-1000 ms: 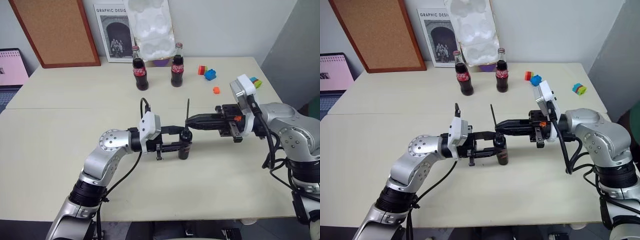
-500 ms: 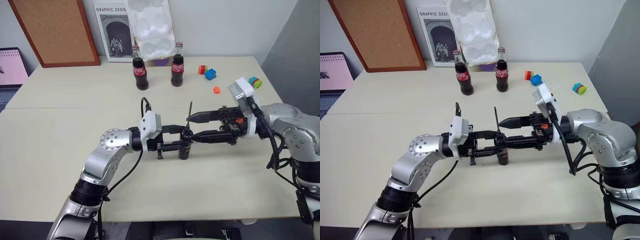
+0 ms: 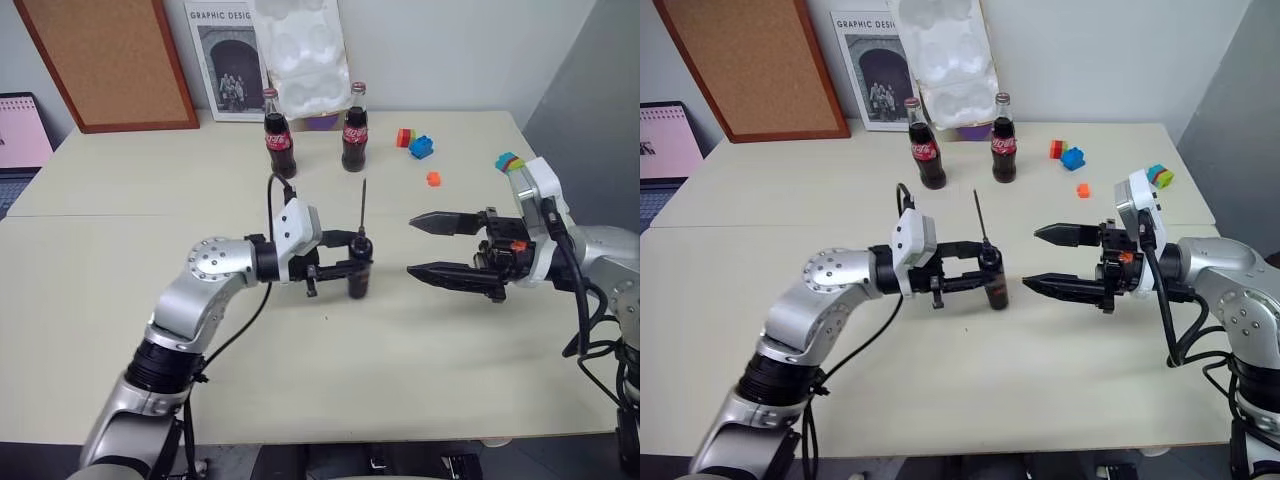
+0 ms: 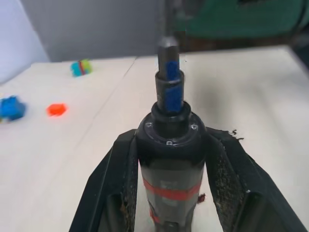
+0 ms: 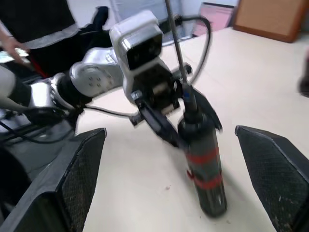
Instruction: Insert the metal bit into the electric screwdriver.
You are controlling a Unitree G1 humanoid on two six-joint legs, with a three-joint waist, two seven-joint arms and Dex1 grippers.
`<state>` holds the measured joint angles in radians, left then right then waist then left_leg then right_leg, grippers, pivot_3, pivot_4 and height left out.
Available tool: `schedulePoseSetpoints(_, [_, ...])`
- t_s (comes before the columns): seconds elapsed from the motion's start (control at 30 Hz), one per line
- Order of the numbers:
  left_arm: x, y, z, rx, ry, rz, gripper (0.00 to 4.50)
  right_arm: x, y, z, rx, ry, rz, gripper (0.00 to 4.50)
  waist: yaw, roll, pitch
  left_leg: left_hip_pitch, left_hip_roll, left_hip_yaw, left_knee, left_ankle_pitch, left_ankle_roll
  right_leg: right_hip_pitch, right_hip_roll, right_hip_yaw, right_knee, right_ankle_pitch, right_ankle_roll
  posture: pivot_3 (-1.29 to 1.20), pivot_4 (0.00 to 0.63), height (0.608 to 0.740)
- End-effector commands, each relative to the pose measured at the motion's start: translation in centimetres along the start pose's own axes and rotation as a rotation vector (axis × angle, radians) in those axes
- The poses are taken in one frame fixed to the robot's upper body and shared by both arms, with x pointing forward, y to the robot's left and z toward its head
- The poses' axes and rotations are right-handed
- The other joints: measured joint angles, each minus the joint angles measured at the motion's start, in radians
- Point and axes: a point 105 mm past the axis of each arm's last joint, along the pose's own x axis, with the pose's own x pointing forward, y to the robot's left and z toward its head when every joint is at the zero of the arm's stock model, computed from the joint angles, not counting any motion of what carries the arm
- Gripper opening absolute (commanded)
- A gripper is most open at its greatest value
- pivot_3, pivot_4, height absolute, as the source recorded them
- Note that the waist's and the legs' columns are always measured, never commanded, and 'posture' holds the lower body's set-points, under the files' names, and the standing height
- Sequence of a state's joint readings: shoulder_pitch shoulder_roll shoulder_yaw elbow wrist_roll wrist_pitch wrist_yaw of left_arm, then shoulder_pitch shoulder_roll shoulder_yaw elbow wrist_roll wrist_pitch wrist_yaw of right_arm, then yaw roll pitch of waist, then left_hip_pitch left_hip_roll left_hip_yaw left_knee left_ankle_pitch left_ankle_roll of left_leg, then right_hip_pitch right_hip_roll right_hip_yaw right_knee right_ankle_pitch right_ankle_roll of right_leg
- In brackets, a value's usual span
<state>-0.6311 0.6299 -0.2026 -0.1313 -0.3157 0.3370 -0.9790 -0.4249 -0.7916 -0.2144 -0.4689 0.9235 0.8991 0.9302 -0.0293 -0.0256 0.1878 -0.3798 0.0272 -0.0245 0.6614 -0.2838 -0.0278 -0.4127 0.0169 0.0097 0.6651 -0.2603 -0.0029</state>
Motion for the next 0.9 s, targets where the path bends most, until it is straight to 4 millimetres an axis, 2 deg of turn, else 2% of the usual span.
schedulePoseSetpoints(0.03, [-2.6, 5.0, -2.0, 0.234, 0.295, 0.141, 1.63, -1.1, -0.1, 1.2, -0.145, 0.014, -0.141, 4.5, -0.003, 0.001, 0.001, 0.0, 0.0, 0.0, 0.0, 0.0, 0.0, 0.0, 0.0, 0.0, 0.0, 0.0, 0.0, 0.0, 0.15, 0.74])
schedulePoseSetpoints(0.1, [-2.4, 5.4, -3.1, 0.293, 0.369, 0.099, 1.63, -1.2, 0.1, 1.1, -0.183, 0.031, -0.168, 4.5, -0.003, 0.001, 0.0, 0.0, 0.0, 0.001, -0.001, 0.0, 0.0, -0.001, 0.001, 0.002, 0.0, 0.001, -0.001, 0.0, 0.15, 0.74])
schedulePoseSetpoints(0.2, [-1.0, 5.6, -4.4, 0.369, 0.431, 0.024, 1.63, -1.1, 0.7, 0.7, -0.248, 0.106, -0.187, 4.5, 0.006, 0.002, 0.0, -0.002, 0.001, 0.002, -0.001, 0.0, 0.0, -0.002, 0.001, 0.002, -0.002, 0.0, -0.001, 0.0, 0.15, 0.74])
schedulePoseSetpoints(0.4, [2.7, 3.9, -6.7, 0.413, 0.46, -0.147, 1.63, -0.9, 1.0, -0.6, -0.303, 0.23, -0.225, 4.5, 0.016, 0.001, 0.0, -0.003, -0.001, 0.005, 0.001, 0.0, 0.0, -0.002, 0.0, 0.006, -0.002, 0.001, 0.001, 0.0, 0.15, 0.74])
schedulePoseSetpoints(0.5, [4.0, 2.9, -8.1, 0.428, 0.483, -0.213, 1.63, -1.7, 0.5, -2.1, -0.313, 0.342, -0.267, 4.5, 0.005, 0.002, 0.0, -0.002, -0.001, 0.007, 0.001, 0.0, 0.0, -0.002, 0.0, 0.007, -0.002, 0.001, 0.002, 0.0, 0.15, 0.74])
schedulePoseSetpoints(0.7, [5.4, 1.9, -9.4, 0.41, 0.494, -0.261, 1.63, -2.3, 0.0, -3.1, -0.3, 0.397, -0.295, 4.5, -0.01, 0.002, 0.0, -0.003, 0.0, 0.01, 0.0, 0.0, 0.0, -0.003, 0.005, 0.009, -0.002, 0.001, 0.001, 0.0, 0.15, 0.74])
schedulePoseSetpoints(0.87, [5.6, 1.3, -9.8, 0.41, 0.508, -0.307, 1.63, -2.3, -0.3, -3.2, -0.301, 0.403, -0.297, 4.5, -0.009, 0.002, 0.0, -0.002, 0.001, 0.009, -0.001, 0.0, 0.0, -0.003, 0.006, 0.008, -0.002, 0.001, 0.001, 0.0, 0.15, 0.74])
schedulePoseSetpoints(0.9, [5.5, 1.1, -9.9, 0.412, 0.512, -0.316, 1.98, -2.3, -0.3, -3.3, -0.301, 0.404, -0.297, 4.5, -0.009, 0.002, 0.0, -0.002, 0.001, 0.009, 0.0, 0.0, 0.0, -0.003, 0.006, 0.009, -0.002, 0.001, 0.001, 0.0, 0.15, 0.74])
